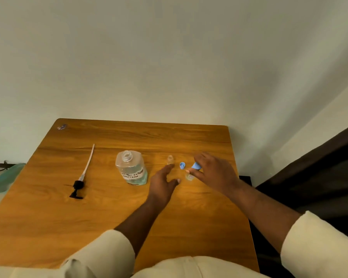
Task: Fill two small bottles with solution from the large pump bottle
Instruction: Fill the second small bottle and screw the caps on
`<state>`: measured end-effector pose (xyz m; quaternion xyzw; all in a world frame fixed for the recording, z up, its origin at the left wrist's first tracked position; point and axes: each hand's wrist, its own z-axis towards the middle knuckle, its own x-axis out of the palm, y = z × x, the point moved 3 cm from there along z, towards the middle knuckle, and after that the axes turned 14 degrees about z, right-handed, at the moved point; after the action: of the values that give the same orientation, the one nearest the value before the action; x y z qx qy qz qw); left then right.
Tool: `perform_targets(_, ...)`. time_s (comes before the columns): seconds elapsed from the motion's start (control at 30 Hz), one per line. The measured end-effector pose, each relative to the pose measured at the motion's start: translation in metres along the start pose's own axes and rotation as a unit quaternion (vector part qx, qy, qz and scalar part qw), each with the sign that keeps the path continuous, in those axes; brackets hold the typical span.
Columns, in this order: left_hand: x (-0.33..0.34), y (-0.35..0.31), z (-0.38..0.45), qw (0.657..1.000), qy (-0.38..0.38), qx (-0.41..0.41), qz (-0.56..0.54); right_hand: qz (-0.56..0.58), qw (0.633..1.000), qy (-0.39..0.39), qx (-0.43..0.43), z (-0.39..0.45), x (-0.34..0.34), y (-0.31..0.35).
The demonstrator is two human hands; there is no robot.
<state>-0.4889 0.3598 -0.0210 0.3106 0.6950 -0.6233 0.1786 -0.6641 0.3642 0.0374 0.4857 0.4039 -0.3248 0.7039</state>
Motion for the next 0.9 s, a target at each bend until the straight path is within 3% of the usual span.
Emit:
perform_targets(0.07,0.000,0.010,0.016,0.998,-0.008,-0.050,0.034,0.007,0.998,0.020,0.052,0.003,0.016,-0.017)
perform_targets(0.27,0.010,0.024,0.054,0.993,0.017,-0.090,0.081,0.044,0.984,0.068,0.156,0.014,0.049,-0.055)
perform_targets(0.57,0.029,0.036,0.099,0.987,0.014,-0.110,0.114,0.042,0.972,0.136,0.186,0.020,0.073,-0.075)
perform_targets(0.9,0.031,0.034,0.117,0.985,0.009,-0.120,0.125,0.021,0.973,0.124,0.192,0.020,0.056,-0.069)
